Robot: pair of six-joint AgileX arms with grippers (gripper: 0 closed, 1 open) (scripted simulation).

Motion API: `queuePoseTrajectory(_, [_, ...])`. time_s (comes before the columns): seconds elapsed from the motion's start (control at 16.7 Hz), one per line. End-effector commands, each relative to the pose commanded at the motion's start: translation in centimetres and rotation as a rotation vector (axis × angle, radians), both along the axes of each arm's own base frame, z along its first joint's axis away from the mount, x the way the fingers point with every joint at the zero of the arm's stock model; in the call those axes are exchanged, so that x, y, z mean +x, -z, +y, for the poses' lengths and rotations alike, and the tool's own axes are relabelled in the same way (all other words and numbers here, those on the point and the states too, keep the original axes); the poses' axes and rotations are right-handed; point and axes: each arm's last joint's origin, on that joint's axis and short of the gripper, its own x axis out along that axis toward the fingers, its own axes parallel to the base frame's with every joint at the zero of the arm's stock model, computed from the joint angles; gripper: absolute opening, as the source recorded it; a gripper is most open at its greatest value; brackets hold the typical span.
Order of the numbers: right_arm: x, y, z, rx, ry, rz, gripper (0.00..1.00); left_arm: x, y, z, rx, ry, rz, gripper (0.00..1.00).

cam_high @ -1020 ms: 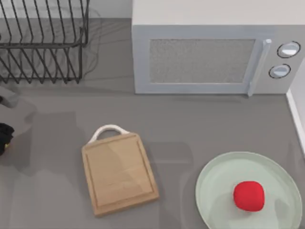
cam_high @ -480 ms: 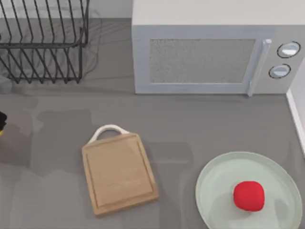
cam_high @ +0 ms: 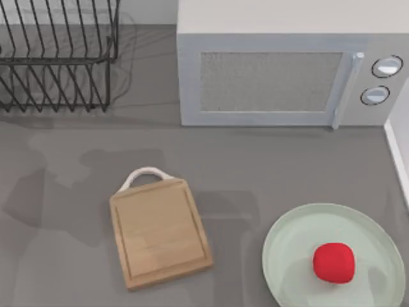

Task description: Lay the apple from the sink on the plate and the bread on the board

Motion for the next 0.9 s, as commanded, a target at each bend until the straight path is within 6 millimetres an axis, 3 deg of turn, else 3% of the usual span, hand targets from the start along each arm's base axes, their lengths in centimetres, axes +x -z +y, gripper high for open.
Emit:
queuePoseTrajectory(0.24, [0.0,0.0,0.0,0.000,0.000,0.000,1.00,0.1,0.2,0.0,0.000,-0.006,0.004,0.00])
queuePoseTrajectory(0.48, [0.0,0.0,0.0,0.000,0.000,0.000,1.00,0.8,0.4,-1.3,0.000,-0.105,0.008,0.00])
queuePoseTrajectory(0.9, [0.0,0.0,0.0,0.000,0.000,0.000,1.00,2.2,1.7,-7.7,0.017,-0.551,0.047,0.00])
